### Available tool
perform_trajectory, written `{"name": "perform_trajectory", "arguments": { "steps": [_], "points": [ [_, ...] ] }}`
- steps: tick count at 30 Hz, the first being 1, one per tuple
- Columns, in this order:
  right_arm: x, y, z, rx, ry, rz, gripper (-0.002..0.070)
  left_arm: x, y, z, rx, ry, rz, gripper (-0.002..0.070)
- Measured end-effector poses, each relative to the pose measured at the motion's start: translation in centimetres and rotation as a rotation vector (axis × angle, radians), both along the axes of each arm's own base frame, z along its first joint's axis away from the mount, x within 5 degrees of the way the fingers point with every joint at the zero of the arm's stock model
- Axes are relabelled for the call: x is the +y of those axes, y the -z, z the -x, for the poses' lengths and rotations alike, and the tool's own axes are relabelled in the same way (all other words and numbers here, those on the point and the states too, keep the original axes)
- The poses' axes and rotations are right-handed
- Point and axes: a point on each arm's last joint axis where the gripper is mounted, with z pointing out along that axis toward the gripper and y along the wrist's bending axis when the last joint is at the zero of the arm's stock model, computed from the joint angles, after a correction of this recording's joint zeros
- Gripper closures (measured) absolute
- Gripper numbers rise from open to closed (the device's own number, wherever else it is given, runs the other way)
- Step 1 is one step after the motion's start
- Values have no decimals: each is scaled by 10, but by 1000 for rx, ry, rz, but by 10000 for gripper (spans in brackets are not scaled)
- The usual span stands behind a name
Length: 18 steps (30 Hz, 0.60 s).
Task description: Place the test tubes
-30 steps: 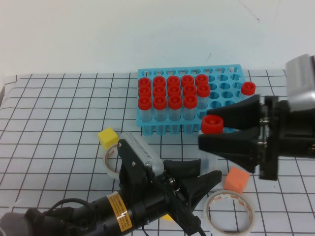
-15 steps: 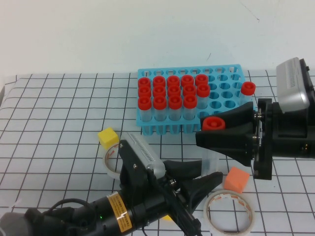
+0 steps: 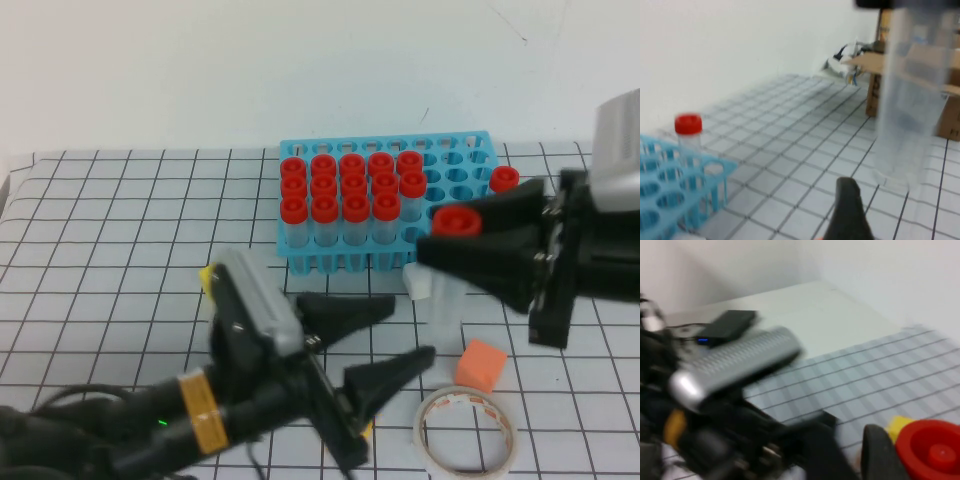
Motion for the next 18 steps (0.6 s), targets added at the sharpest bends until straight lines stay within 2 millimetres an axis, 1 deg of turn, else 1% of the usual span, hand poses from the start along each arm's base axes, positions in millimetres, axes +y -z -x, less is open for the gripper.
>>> {"name": "perform_trajectory", "arguments": {
  "steps": [2,4,6,8,9,10,13,15,18],
  "points": [
    [-5,-8,2,-32,58,18,401,9,-11,1,-29,13,6,252],
    [-10,-17,7,-63,117,36,401,17,-23,4,-55,34,12,300],
    [-17,-26,13,-87,178,56,401,27,-33,10,-64,70,-9,405],
    [-23,-35,18,-110,233,68,401,37,-41,18,-88,99,-82,543],
    [-25,-37,21,-119,251,73,401,40,-44,22,-99,109,-119,589],
    [-28,-40,25,-131,271,71,401,46,-47,27,-121,113,-173,619],
    [-35,-41,37,-148,313,74,401,61,-60,41,-167,58,-301,657],
    [-40,-37,45,-147,333,80,401,73,-69,48,-170,-40,-372,666],
    [-45,-27,57,-136,360,90,401,90,-84,61,-181,-189,-414,671]
  ]
}}
